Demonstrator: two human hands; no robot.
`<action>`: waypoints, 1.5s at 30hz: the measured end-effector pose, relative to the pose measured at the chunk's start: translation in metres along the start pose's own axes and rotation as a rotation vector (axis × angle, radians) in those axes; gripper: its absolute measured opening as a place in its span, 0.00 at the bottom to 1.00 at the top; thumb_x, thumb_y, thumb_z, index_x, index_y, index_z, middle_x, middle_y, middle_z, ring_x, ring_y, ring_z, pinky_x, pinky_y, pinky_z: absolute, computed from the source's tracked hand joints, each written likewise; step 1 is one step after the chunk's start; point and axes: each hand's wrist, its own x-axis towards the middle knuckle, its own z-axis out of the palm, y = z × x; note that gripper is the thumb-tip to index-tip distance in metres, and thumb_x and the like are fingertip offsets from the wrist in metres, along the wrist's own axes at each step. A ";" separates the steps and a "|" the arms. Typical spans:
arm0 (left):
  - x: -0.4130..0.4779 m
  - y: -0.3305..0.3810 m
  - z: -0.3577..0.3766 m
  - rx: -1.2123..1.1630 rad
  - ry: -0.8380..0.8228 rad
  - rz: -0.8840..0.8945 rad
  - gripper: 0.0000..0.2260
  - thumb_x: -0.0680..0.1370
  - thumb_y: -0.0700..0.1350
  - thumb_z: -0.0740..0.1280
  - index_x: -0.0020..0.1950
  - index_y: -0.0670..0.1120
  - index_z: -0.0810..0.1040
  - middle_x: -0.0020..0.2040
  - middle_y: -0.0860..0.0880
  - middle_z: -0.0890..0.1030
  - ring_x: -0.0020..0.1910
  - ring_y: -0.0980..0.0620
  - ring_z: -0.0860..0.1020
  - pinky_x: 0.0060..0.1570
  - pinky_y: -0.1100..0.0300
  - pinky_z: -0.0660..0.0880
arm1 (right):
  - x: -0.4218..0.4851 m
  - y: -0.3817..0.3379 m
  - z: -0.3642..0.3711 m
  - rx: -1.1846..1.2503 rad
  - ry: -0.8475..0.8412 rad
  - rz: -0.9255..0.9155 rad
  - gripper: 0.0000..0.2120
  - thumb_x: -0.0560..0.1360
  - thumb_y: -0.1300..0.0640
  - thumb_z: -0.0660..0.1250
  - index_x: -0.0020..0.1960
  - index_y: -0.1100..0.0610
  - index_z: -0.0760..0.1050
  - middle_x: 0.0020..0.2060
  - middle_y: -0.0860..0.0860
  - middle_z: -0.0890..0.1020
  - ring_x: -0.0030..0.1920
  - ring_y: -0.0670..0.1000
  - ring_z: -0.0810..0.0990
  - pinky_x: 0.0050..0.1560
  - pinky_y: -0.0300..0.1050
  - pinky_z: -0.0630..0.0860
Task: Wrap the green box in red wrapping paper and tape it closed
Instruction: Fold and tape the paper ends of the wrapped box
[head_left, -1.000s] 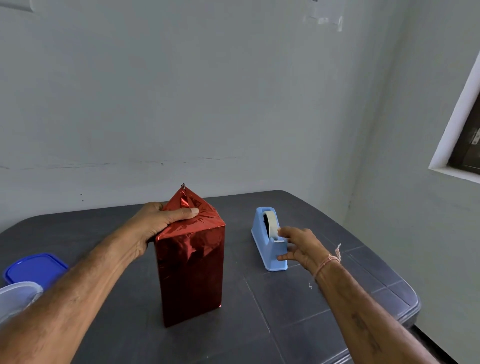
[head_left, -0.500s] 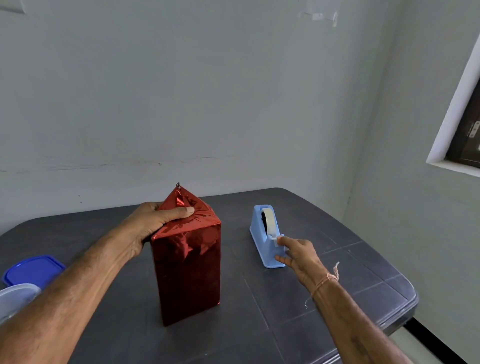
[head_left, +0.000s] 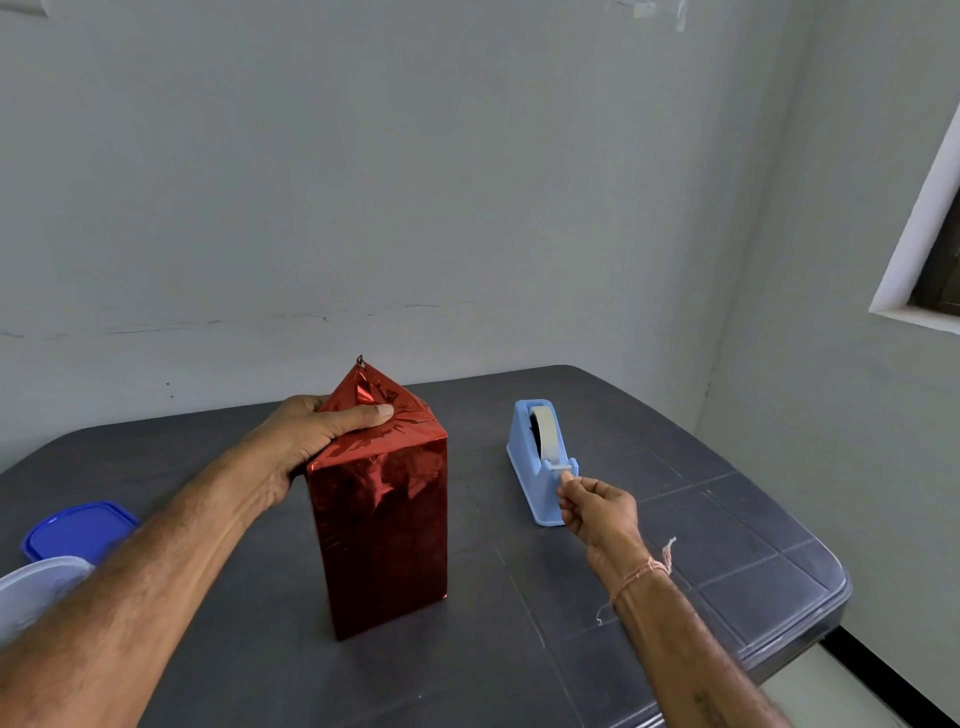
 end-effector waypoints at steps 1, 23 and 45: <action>-0.001 0.000 0.000 0.000 -0.001 0.000 0.48 0.33 0.64 0.84 0.49 0.44 0.86 0.44 0.43 0.88 0.37 0.48 0.87 0.43 0.58 0.78 | -0.001 -0.001 -0.001 0.022 -0.012 0.008 0.06 0.77 0.61 0.74 0.46 0.66 0.81 0.35 0.56 0.82 0.32 0.49 0.77 0.34 0.40 0.80; 0.001 0.000 0.003 -0.009 0.025 -0.010 0.34 0.51 0.58 0.85 0.50 0.42 0.86 0.46 0.41 0.88 0.39 0.47 0.87 0.39 0.60 0.80 | -0.001 0.025 -0.002 0.063 0.039 -0.026 0.09 0.76 0.54 0.75 0.45 0.60 0.84 0.41 0.56 0.84 0.40 0.51 0.79 0.41 0.44 0.80; -0.003 0.000 0.004 -0.048 0.031 -0.012 0.13 0.70 0.48 0.80 0.49 0.42 0.86 0.44 0.42 0.88 0.36 0.50 0.86 0.37 0.64 0.81 | -0.085 -0.142 0.058 -0.645 -0.915 -0.505 0.16 0.82 0.45 0.64 0.47 0.58 0.78 0.42 0.48 0.80 0.46 0.45 0.79 0.48 0.44 0.78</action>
